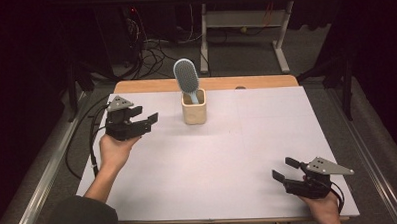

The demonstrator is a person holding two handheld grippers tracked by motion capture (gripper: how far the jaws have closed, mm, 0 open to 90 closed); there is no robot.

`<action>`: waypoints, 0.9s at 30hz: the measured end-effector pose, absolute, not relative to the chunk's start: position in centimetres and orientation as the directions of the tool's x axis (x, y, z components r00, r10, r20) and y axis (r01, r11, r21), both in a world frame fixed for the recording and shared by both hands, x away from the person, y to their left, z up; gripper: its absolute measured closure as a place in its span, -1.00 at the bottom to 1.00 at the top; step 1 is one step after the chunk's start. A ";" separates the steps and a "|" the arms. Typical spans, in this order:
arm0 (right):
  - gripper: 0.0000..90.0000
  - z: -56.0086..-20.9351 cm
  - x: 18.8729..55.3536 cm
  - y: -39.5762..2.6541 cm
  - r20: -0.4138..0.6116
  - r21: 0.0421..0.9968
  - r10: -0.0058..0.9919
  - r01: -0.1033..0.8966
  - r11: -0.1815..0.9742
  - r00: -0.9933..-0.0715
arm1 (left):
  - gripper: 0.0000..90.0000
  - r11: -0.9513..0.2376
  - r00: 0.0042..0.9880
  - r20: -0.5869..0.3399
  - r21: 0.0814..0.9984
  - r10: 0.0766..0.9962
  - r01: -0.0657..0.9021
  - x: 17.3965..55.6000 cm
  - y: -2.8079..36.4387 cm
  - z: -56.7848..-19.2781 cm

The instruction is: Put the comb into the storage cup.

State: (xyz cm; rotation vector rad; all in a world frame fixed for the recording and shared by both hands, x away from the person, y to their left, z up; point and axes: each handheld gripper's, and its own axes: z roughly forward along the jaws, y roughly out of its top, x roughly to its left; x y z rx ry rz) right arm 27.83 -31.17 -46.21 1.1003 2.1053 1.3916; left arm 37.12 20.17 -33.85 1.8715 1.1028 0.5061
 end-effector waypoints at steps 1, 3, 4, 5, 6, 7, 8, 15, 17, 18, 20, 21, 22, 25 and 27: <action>-0.37 -46.2 27.8 -31.2 0.101 0.896 0.780 0.397 0.199 -0.617 | -0.18 -0.217 0.522 -0.085 0.844 0.849 0.491 37.1 20.2 -33.9; -0.37 -46.2 27.8 -31.2 0.101 0.896 0.781 0.398 0.198 -0.617 | -0.18 -0.219 0.522 -0.085 0.842 0.849 0.493 36.9 20.4 -33.9; -0.37 -46.2 27.8 -31.2 0.101 0.896 0.780 0.397 0.198 -0.617 | -0.18 -0.213 0.519 -0.089 0.843 0.850 0.493 36.9 20.4 -33.9; -0.37 -46.2 27.8 -31.2 0.100 0.897 0.780 0.396 0.199 -0.618 | -0.18 -0.212 0.520 -0.091 0.843 0.850 0.494 36.8 20.5 -33.9; -0.37 -46.2 27.8 -31.2 0.099 0.897 0.780 0.395 0.199 -0.618 | -0.18 -0.214 0.521 -0.090 0.843 0.849 0.494 36.8 20.6 -33.9; -0.37 -46.2 27.8 -31.2 0.100 0.897 0.780 0.396 0.199 -0.618 | -0.18 -0.210 0.518 -0.093 0.843 0.850 0.495 36.7 20.6 -33.9; -0.37 -46.2 27.8 -31.2 0.101 0.897 0.780 0.396 0.198 -0.617 | -0.18 -0.208 0.518 -0.093 0.844 0.850 0.494 36.6 20.6 -34.0; -0.37 -46.2 27.8 -31.2 0.101 0.896 0.781 0.398 0.197 -0.616 | -0.18 -0.202 0.513 -0.101 0.842 0.852 0.501 36.2 21.0 -34.4; -0.37 -46.2 27.8 -31.2 0.100 0.896 0.781 0.397 0.198 -0.616 | -0.18 -0.201 0.511 -0.101 0.841 0.854 0.502 36.1 21.2 -34.5; -0.37 -46.2 27.8 -31.2 0.099 0.897 0.781 0.396 0.199 -0.617 | -0.18 -0.195 0.508 -0.105 0.842 0.855 0.503 36.1 21.3 -34.6; -0.37 -46.2 27.8 -31.2 0.099 0.896 0.781 0.396 0.199 -0.617 | -0.18 -0.193 0.506 -0.104 0.843 0.856 0.502 35.9 21.4 -34.6; -0.37 -46.2 27.8 -31.2 0.100 0.896 0.781 0.397 0.198 -0.616 | -0.18 -0.196 0.506 -0.102 0.842 0.856 0.502 35.8 21.5 -34.6; -0.37 -46.2 27.8 -31.2 0.100 0.896 0.782 0.397 0.199 -0.616 | -0.18 -0.191 0.503 -0.105 0.844 0.858 0.502 35.8 21.6 -34.7; -0.37 -46.2 27.8 -31.2 0.100 0.895 0.781 0.398 0.199 -0.616 | -0.18 -0.190 0.501 -0.105 0.843 0.859 0.502 35.6 21.8 -34.8; -0.37 -46.2 27.8 -31.2 0.100 0.896 0.782 0.398 0.198 -0.615 | -0.18 -0.183 0.498 -0.110 0.845 0.860 0.502 35.5 21.9 -34.8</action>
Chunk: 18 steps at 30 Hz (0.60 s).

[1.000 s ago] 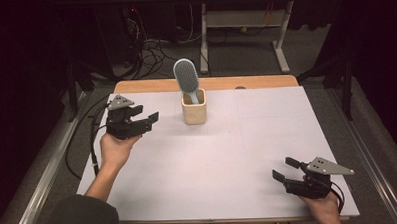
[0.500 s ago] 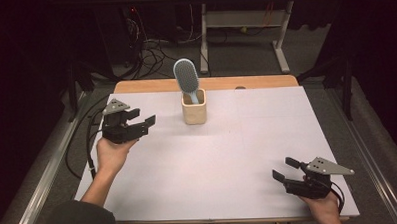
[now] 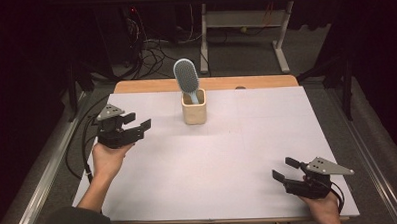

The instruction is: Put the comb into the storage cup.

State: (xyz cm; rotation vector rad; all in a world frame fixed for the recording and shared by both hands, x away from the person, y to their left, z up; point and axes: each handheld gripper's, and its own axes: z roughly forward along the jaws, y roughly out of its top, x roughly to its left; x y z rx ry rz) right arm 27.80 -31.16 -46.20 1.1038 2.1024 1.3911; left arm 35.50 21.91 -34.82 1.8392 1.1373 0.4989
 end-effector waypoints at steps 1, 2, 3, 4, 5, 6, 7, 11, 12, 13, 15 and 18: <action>-0.37 -46.2 27.8 -31.2 0.100 0.896 0.782 0.397 0.198 -0.615 | -0.18 -0.185 0.499 -0.108 0.845 0.860 0.502 35.4 22.0 -34.9; -0.37 -46.2 27.8 -31.2 0.100 0.896 0.782 0.397 0.197 -0.615 | -0.18 -0.185 0.498 -0.108 0.845 0.860 0.502 35.4 22.0 -34.9; -0.37 -46.2 27.8 -31.2 0.101 0.896 0.783 0.398 0.197 -0.614 | -0.18 -0.183 0.497 -0.109 0.845 0.861 0.502 35.3 22.0 -34.9; -0.37 -46.2 27.8 -31.2 0.101 0.896 0.782 0.398 0.197 -0.614 | -0.18 -0.184 0.498 -0.107 0.846 0.861 0.501 35.2 22.1 -35.0; -0.37 -46.2 27.8 -31.2 0.101 0.896 0.782 0.398 0.197 -0.615 | -0.18 -0.186 0.497 -0.105 0.845 0.861 0.501 35.1 22.1 -35.0; -0.37 -46.2 27.8 -31.2 0.100 0.896 0.782 0.398 0.199 -0.615 | -0.19 -0.187 0.494 -0.101 0.846 0.863 0.499 35.1 22.2 -35.0; -0.37 -46.2 27.8 -31.2 0.099 0.896 0.781 0.396 0.200 -0.616 | -0.19 -0.185 0.492 -0.100 0.847 0.865 0.498 35.0 22.3 -35.1; -0.37 -46.2 27.8 -31.1 0.100 0.896 0.781 0.398 0.199 -0.616 | -0.19 -0.180 0.487 -0.103 0.847 0.867 0.500 34.8 22.6 -35.2; -0.37 -46.2 27.8 -31.2 0.099 0.896 0.782 0.397 0.199 -0.616 | -0.19 -0.178 0.487 -0.105 0.848 0.867 0.499 34.7 22.6 -35.2; -0.37 -46.2 27.8 -31.1 0.100 0.895 0.781 0.398 0.199 -0.616 | -0.19 -0.175 0.485 -0.107 0.848 0.868 0.500 34.7 22.7 -35.2; -0.37 -46.2 27.8 -31.1 0.099 0.896 0.781 0.397 0.200 -0.617 | -0.19 -0.171 0.483 -0.110 0.848 0.869 0.502 34.6 22.9 -35.3; -0.37 -46.2 27.8 -31.1 0.098 0.896 0.781 0.396 0.201 -0.617 | -0.19 -0.167 0.480 -0.113 0.848 0.870 0.502 34.4 23.0 -35.4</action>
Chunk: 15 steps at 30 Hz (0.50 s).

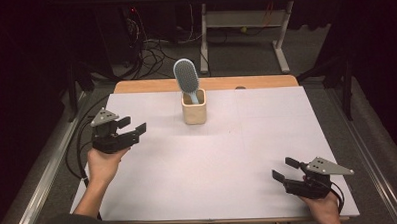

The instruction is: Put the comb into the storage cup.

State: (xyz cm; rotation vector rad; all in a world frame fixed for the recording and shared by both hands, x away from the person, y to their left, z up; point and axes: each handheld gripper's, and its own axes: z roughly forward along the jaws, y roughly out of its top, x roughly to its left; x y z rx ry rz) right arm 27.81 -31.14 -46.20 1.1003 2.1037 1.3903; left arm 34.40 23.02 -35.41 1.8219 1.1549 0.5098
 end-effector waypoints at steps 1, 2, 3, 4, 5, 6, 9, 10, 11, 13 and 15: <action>-0.37 -46.2 27.8 -31.1 0.098 0.896 0.781 0.396 0.201 -0.617 | -0.20 -0.164 0.480 -0.117 0.848 0.869 0.504 34.3 23.1 -35.5; -0.37 -46.2 27.8 -31.1 0.099 0.896 0.781 0.397 0.200 -0.616 | -0.20 -0.163 0.479 -0.119 0.847 0.870 0.506 34.3 23.1 -35.5; -0.37 -46.2 27.8 -31.1 0.099 0.896 0.781 0.397 0.200 -0.617 | -0.21 -0.161 0.477 -0.120 0.847 0.871 0.507 34.3 23.2 -35.5; -0.37 -46.2 27.8 -31.1 0.099 0.896 0.781 0.397 0.200 -0.616 | -0.21 -0.161 0.477 -0.121 0.846 0.870 0.508 34.2 23.3 -35.5; -0.37 -46.2 27.8 -31.1 0.098 0.896 0.781 0.396 0.201 -0.617 | -0.21 -0.156 0.475 -0.125 0.847 0.871 0.509 34.2 23.3 -35.6; -0.37 -46.2 27.8 -31.1 0.098 0.896 0.781 0.397 0.201 -0.617 | -0.22 -0.155 0.475 -0.126 0.847 0.871 0.509 34.2 23.4 -35.6; -0.37 -46.2 27.8 -31.1 0.101 0.895 0.781 0.399 0.198 -0.616 | -0.22 -0.154 0.473 -0.126 0.847 0.872 0.509 34.0 23.5 -35.7; -0.37 -46.2 27.8 -31.1 0.101 0.895 0.781 0.399 0.199 -0.616 | -0.22 -0.151 0.472 -0.129 0.847 0.872 0.509 33.9 23.6 -35.8; -0.37 -46.2 27.8 -31.1 0.101 0.895 0.781 0.399 0.199 -0.616 | -0.22 -0.148 0.471 -0.131 0.847 0.873 0.510 33.8 23.7 -35.9; -0.37 -46.2 27.8 -31.1 0.101 0.894 0.781 0.400 0.200 -0.616 | -0.22 -0.145 0.469 -0.134 0.847 0.873 0.512 33.7 23.8 -36.0; -0.37 -46.2 27.8 -31.1 0.102 0.894 0.782 0.401 0.199 -0.615 | -0.22 -0.142 0.467 -0.136 0.847 0.874 0.512 33.6 23.9 -36.0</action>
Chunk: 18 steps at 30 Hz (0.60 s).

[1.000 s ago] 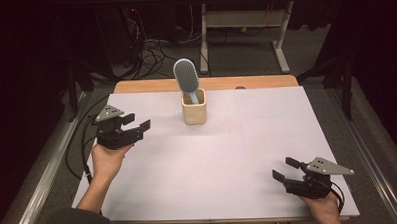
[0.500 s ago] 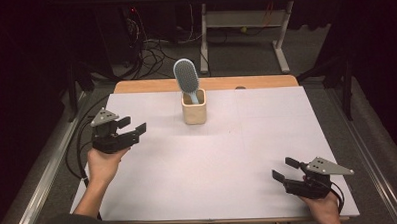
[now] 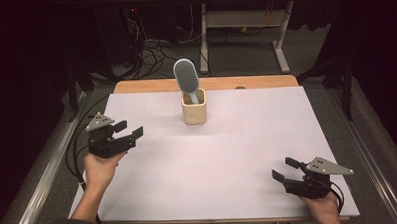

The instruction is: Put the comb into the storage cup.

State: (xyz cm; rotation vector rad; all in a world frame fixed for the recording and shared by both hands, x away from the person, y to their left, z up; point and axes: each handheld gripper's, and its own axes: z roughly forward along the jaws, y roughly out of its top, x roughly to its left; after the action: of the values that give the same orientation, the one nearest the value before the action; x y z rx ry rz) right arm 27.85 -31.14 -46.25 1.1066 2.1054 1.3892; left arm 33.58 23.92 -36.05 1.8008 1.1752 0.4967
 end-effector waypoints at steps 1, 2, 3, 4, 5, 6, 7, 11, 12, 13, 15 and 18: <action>-0.37 -46.2 27.9 -31.2 0.101 0.894 0.782 0.401 0.199 -0.615 | -0.22 -0.140 0.466 -0.137 0.848 0.874 0.511 33.5 24.0 -36.1; -0.37 -46.2 27.9 -31.2 0.104 0.894 0.783 0.402 0.197 -0.614 | -0.22 -0.137 0.466 -0.139 0.849 0.874 0.511 33.5 24.1 -36.1; -0.37 -46.2 27.9 -31.2 0.105 0.894 0.783 0.403 0.196 -0.613 | -0.22 -0.135 0.465 -0.141 0.849 0.874 0.511 33.4 24.1 -36.1; -0.37 -46.3 27.9 -31.2 0.105 0.894 0.784 0.404 0.195 -0.612 | -0.22 -0.131 0.465 -0.143 0.851 0.874 0.509 33.3 24.2 -36.1; -0.37 -46.3 27.8 -31.2 0.105 0.894 0.784 0.404 0.195 -0.612 | -0.22 -0.130 0.465 -0.144 0.852 0.873 0.508 33.2 24.2 -36.1; -0.37 -46.3 27.8 -31.2 0.106 0.894 0.784 0.404 0.195 -0.612 | -0.22 -0.130 0.466 -0.144 0.852 0.873 0.507 33.1 24.3 -36.1; -0.37 -46.3 27.8 -31.2 0.105 0.894 0.784 0.404 0.196 -0.612 | -0.22 -0.128 0.465 -0.145 0.853 0.873 0.507 33.1 24.3 -36.1; -0.37 -46.3 27.9 -31.2 0.107 0.894 0.784 0.404 0.194 -0.611 | -0.22 -0.130 0.466 -0.145 0.851 0.873 0.509 32.8 24.4 -36.3; -0.37 -46.3 27.9 -31.2 0.108 0.894 0.784 0.405 0.193 -0.611 | -0.23 -0.128 0.465 -0.146 0.853 0.873 0.507 32.7 24.4 -36.4; -0.37 -46.3 27.8 -31.2 0.107 0.894 0.784 0.405 0.194 -0.612 | -0.23 -0.126 0.464 -0.146 0.854 0.874 0.505 32.6 24.5 -36.4; -0.37 -46.3 27.8 -31.2 0.107 0.894 0.784 0.405 0.194 -0.612 | -0.23 -0.123 0.464 -0.149 0.854 0.873 0.505 32.5 24.5 -36.5; -0.37 -46.3 27.8 -31.2 0.108 0.894 0.784 0.405 0.194 -0.612 | -0.23 -0.123 0.465 -0.149 0.855 0.872 0.504 32.3 24.6 -36.7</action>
State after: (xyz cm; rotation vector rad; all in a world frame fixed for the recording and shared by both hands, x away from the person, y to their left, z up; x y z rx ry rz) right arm 27.84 -31.20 -46.25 1.1154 2.1024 1.3919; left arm 32.32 24.61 -36.65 1.7774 1.1737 0.4927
